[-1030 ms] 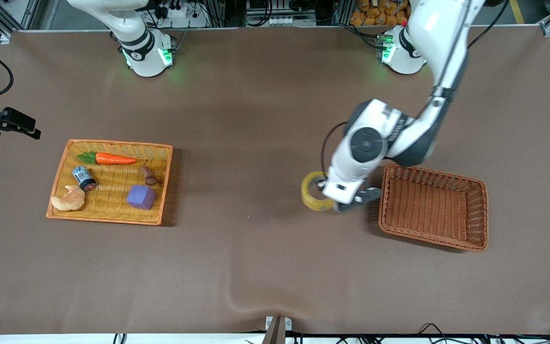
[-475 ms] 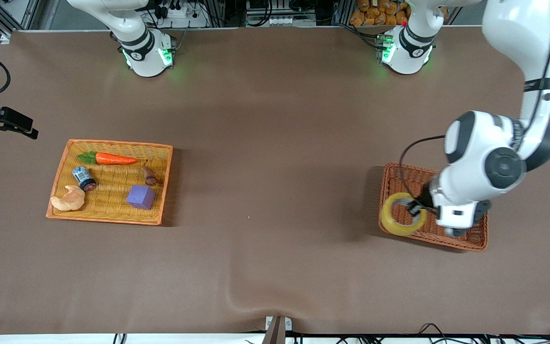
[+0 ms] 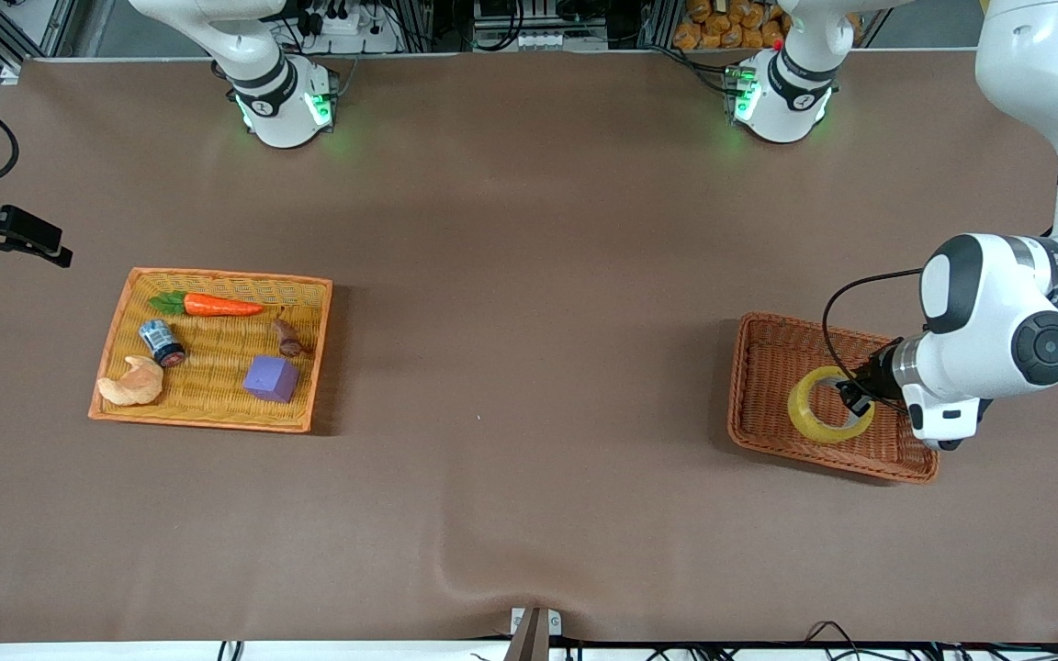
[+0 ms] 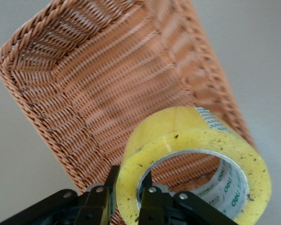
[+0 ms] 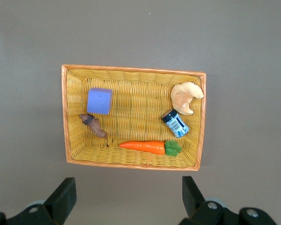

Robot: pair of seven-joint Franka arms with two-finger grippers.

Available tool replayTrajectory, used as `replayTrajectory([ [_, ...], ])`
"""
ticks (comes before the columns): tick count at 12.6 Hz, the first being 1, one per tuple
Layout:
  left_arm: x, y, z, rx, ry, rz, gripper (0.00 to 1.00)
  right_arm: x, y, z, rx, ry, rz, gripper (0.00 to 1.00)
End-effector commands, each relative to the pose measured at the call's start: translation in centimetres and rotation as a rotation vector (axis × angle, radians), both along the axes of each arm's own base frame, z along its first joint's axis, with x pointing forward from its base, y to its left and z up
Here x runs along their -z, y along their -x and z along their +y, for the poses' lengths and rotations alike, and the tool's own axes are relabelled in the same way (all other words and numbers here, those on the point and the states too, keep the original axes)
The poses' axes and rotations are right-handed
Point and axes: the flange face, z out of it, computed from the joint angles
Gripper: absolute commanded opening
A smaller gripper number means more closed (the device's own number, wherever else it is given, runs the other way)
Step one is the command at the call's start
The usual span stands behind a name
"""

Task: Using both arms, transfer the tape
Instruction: 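Carry the tape roll over the brown basket with the left gripper, then lower the tape into the basket and open the left gripper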

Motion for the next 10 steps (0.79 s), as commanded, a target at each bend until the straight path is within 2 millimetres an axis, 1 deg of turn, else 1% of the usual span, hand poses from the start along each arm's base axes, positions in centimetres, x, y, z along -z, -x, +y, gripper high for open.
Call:
replayTrajectory([
  [1,1.9,1.0,1.4,-0.028,0.000,0.042,0.00,-0.6,0.1,-0.1,0.017,0.009,0.006,1.00],
  [4,3.1,1.9,2.1,-0.035,-0.002,0.071,0.00,-0.5,0.2,0.0,0.014,0.008,0.012,1.00],
  [5,3.4,2.1,3.0,-0.049,-0.001,0.079,0.00,-0.5,0.2,-0.1,0.015,0.008,0.012,1.00],
  [7,3.7,2.3,3.4,-0.046,-0.007,0.086,0.00,-0.6,0.2,-0.1,0.014,0.008,0.012,1.00],
  [8,3.7,2.3,3.4,-0.032,-0.022,0.084,0.05,-0.6,0.2,-0.1,0.011,0.008,0.011,1.00],
  [9,3.8,2.3,3.4,-0.025,-0.029,0.085,0.18,-0.7,0.2,-0.1,0.014,0.008,0.009,1.00],
  [10,3.8,2.3,3.4,-0.024,-0.030,0.085,0.49,-0.7,0.2,0.0,0.012,0.008,0.011,1.00],
])
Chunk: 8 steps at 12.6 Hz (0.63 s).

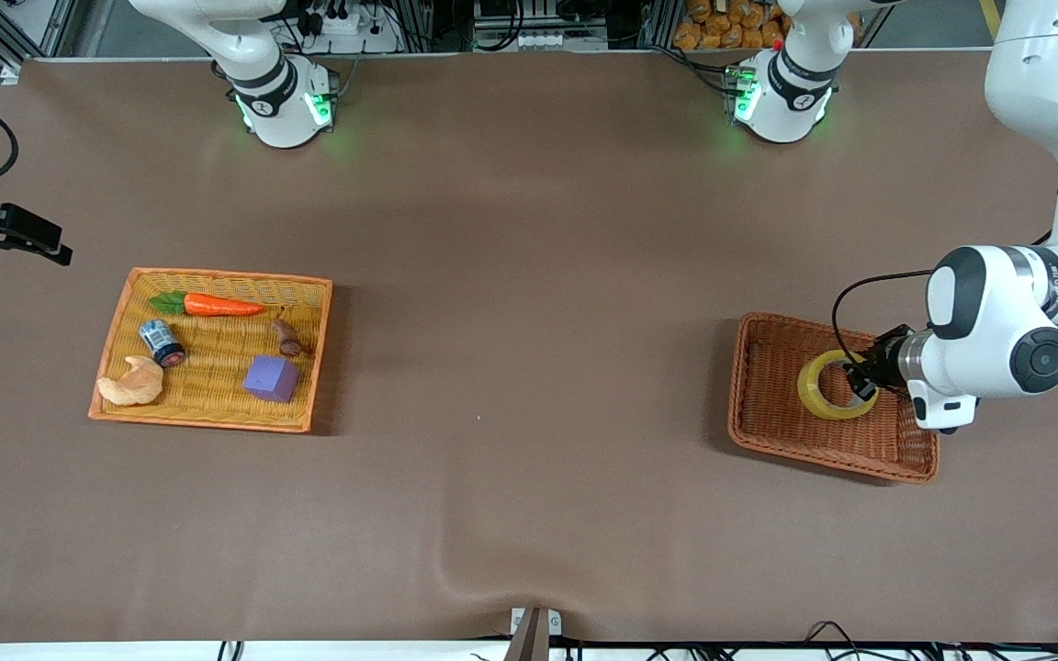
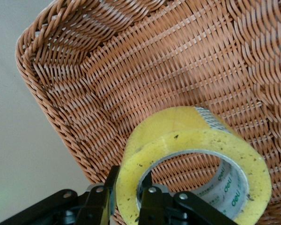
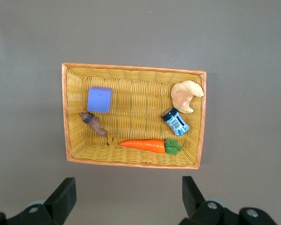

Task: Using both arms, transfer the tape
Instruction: 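Lower the tape into the basket and open the left gripper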

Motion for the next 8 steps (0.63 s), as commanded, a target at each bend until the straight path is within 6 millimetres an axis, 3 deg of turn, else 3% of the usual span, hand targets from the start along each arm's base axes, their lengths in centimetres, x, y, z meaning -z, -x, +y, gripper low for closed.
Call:
replayTrajectory([
  [1,-0.8,0.2,-0.2,0.020,-0.020,-0.010,0.99,-0.6,0.1,0.1,0.011,0.009,0.004,1.00],
  [5,-2.0,0.1,-0.3,0.021,-0.022,-0.030,1.00,-0.5,0.1,-0.1,0.010,0.011,0.004,1.00],
  [8,-7.4,-0.3,-1.3,0.035,-0.032,-0.118,1.00,-0.7,0.1,-0.3,0.010,0.012,0.001,1.00],
])
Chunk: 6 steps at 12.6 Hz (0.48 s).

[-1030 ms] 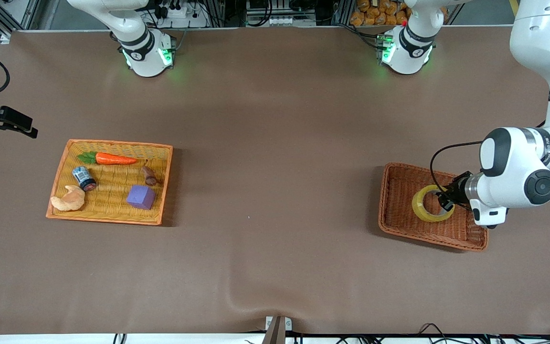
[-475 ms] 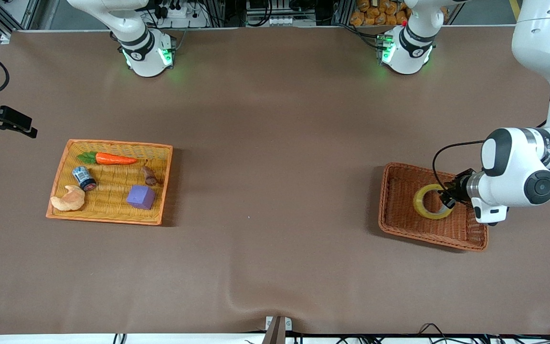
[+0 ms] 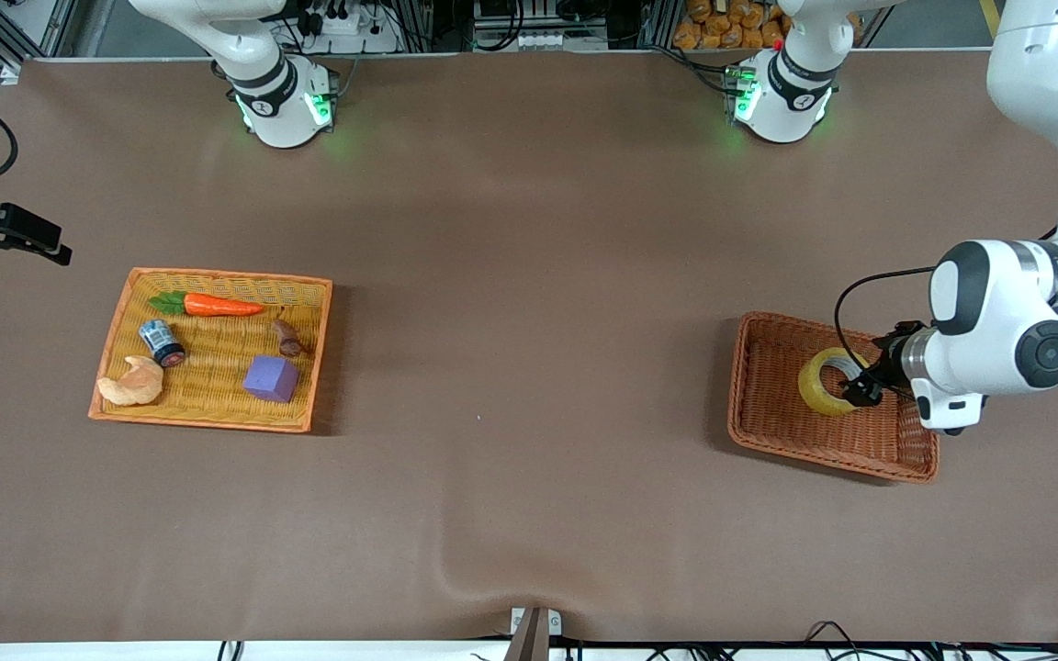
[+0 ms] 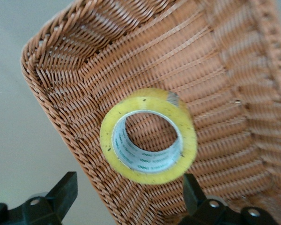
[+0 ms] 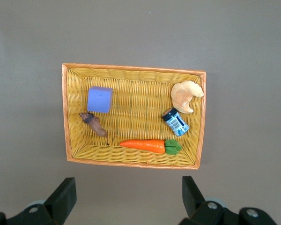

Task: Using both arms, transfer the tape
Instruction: 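Lower the tape into the basket and open the left gripper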

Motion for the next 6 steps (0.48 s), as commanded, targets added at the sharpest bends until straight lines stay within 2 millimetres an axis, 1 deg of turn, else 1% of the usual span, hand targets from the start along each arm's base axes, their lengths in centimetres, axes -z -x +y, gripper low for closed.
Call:
replayTrajectory([
  [1,-6.6,0.3,-1.0,0.028,-0.032,-0.100,1.00,-0.6,0.1,-0.2,0.011,0.010,0.002,1.00],
  [2,-8.6,0.3,-1.0,0.029,-0.037,-0.133,1.00,-0.8,0.2,0.0,0.012,0.010,0.000,1.00],
  [3,-10.7,0.3,-1.4,0.068,-0.039,-0.162,1.00,-0.8,0.2,0.0,0.014,0.010,0.002,1.00],
  [4,-12.6,0.4,-1.9,0.147,-0.036,-0.186,1.00,-0.8,0.2,0.0,0.014,0.010,0.000,1.00],
  [5,-13.8,0.8,-1.9,0.192,-0.035,-0.184,1.00,-0.8,0.2,0.0,0.014,0.010,0.002,1.00],
  [6,-15.9,0.9,-1.5,0.211,-0.041,-0.209,1.00,-0.8,0.2,0.0,0.015,0.010,0.002,1.00],
])
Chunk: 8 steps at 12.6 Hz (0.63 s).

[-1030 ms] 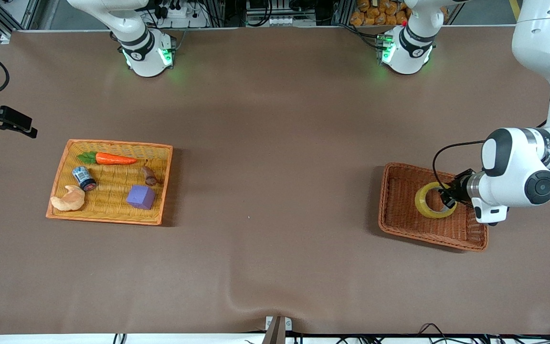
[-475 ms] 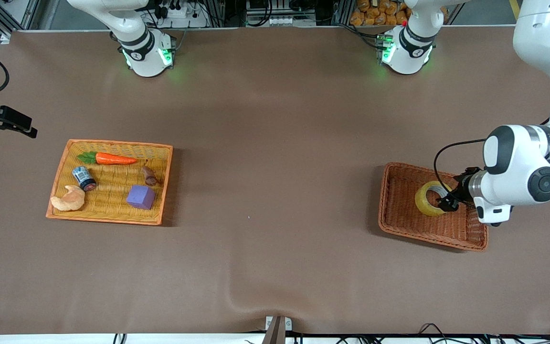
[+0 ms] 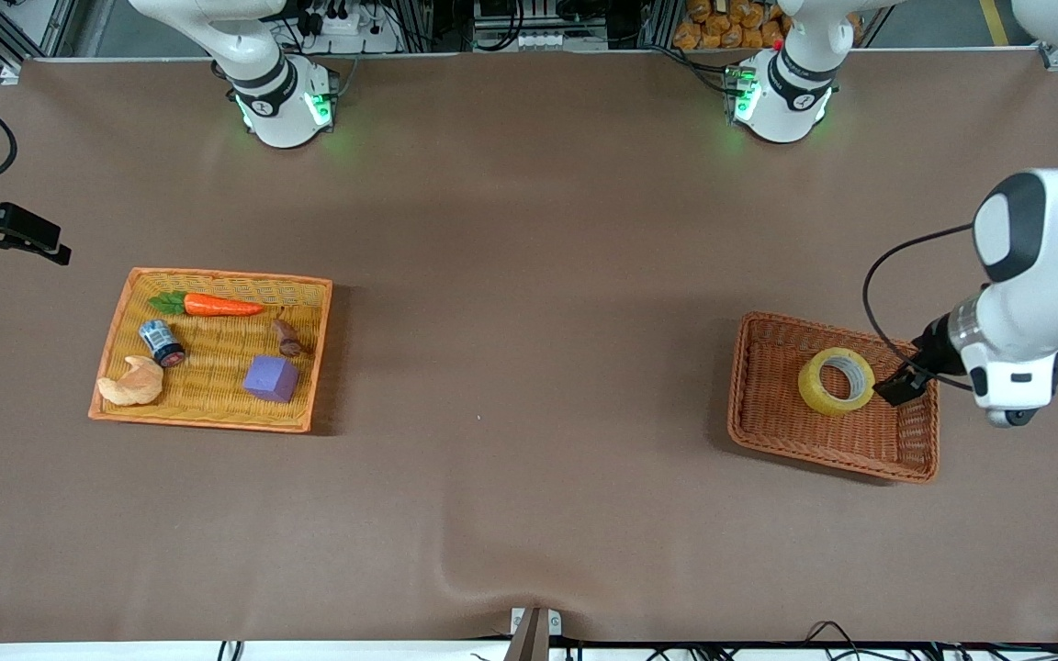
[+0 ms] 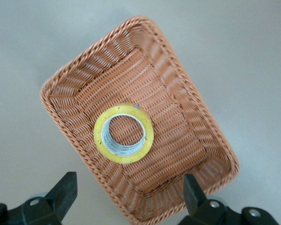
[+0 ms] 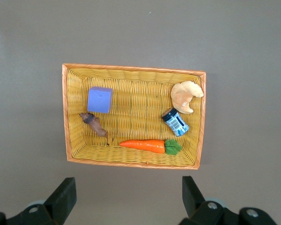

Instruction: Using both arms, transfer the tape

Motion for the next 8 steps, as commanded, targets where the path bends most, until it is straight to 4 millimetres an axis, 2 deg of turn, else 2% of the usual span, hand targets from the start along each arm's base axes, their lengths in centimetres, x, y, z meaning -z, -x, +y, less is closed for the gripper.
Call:
replayTrajectory([
  [1,-4.5,0.8,0.5,0.093,-0.037,-0.037,1.00,-0.7,0.2,-0.1,0.018,0.006,0.000,1.00],
  [4,-7.8,1.7,-0.8,0.142,-0.042,0.009,1.00,-0.8,0.0,0.0,0.013,0.013,-0.012,1.00],
  [6,-11.6,3.6,-1.1,0.217,-0.055,0.012,1.00,-1.0,-0.1,-0.1,0.016,0.016,-0.024,1.00],
  [7,-12.9,4.5,-1.2,0.246,-0.060,0.013,1.00,-1.0,-0.1,-0.2,0.018,0.015,-0.024,1.00],
  [8,-13.4,5.0,-1.3,0.278,-0.059,0.021,1.00,-1.2,-0.1,0.2,0.012,0.013,-0.028,1.00],
])
